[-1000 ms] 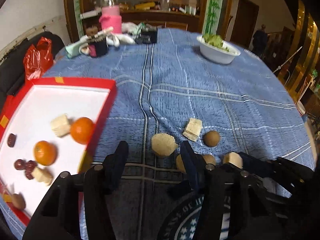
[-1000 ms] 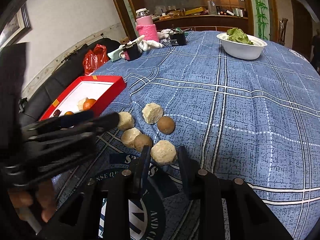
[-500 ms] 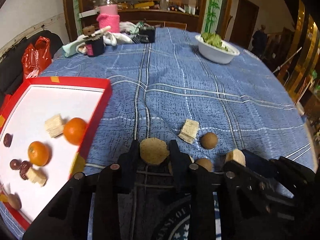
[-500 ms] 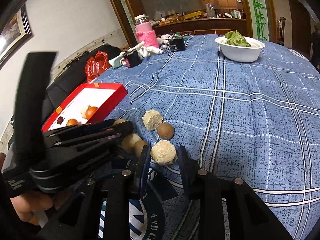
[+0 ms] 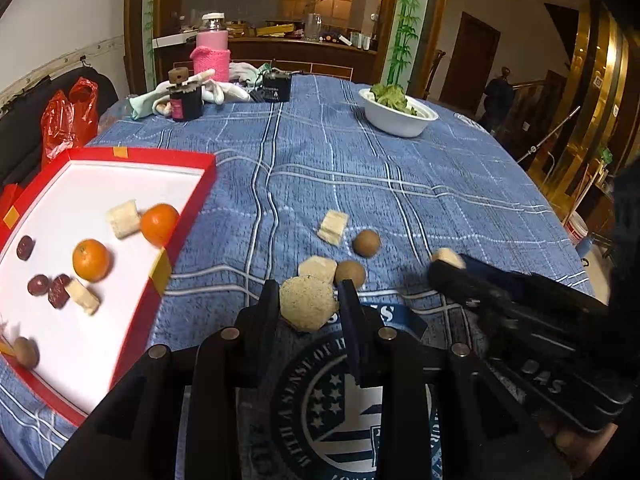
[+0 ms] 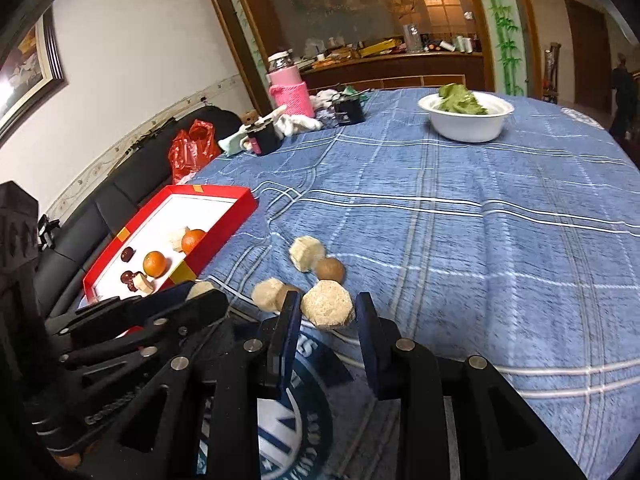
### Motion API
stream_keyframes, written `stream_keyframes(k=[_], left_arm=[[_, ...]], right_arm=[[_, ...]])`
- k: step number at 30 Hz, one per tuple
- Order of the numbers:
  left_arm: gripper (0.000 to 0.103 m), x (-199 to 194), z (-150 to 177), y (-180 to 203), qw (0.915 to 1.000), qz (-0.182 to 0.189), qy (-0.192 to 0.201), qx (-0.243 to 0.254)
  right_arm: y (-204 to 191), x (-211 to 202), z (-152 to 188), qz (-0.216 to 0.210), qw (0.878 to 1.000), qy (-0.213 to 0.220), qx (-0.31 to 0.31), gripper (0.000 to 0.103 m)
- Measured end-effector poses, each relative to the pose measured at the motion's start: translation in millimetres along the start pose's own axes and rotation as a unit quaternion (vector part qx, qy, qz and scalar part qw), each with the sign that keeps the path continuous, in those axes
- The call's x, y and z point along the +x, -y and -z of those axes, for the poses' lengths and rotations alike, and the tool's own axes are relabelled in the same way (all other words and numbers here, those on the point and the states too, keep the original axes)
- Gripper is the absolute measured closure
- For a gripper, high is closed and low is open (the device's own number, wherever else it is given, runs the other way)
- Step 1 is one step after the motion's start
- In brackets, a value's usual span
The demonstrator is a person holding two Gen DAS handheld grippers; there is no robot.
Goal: Organize fruits
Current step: 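Close the left tool on a flat round beige cookie while the right tool holds the ball, then carry the cookie and the pastry ball over the white tray with both tools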
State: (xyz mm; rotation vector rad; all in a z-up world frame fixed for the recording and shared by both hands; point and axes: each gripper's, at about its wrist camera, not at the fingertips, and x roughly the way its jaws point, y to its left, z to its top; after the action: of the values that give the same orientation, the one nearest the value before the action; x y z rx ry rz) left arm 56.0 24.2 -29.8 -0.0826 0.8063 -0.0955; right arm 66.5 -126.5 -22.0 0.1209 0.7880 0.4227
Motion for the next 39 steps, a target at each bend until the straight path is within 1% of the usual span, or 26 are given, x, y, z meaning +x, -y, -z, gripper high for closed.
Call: stream_keyframes(k=[4,7,14,24,39], left_arm=[[0.076,8,7,2,0.9999,-0.014,-0.004,0.0],[0.076,13,9,1,0.9997,-0.02,-0.012,-0.003],[0.076,13,12,-1,0.9991,-0.038,-0.015,-0.008],[0.076,13,14,-3,0.9985,-0.051,-0.015,-0.012],[0.076,13,15,-6,0.9983,-0.053,-0.019,-0.016]], right_arm=[[14,-16,10,0.027,0.999,0.018,0.022,0.074],[25,-26,9,0.032,0.998,0.041,0.044,0.074],[28,-25,7,0.024,0.998,0.043,0.049,0.074],[26,-23,7,0.03,0.997,0.043,0.048,0.074],[25,-23,7,0.033,0.997,0.043,0.046,0.074]])
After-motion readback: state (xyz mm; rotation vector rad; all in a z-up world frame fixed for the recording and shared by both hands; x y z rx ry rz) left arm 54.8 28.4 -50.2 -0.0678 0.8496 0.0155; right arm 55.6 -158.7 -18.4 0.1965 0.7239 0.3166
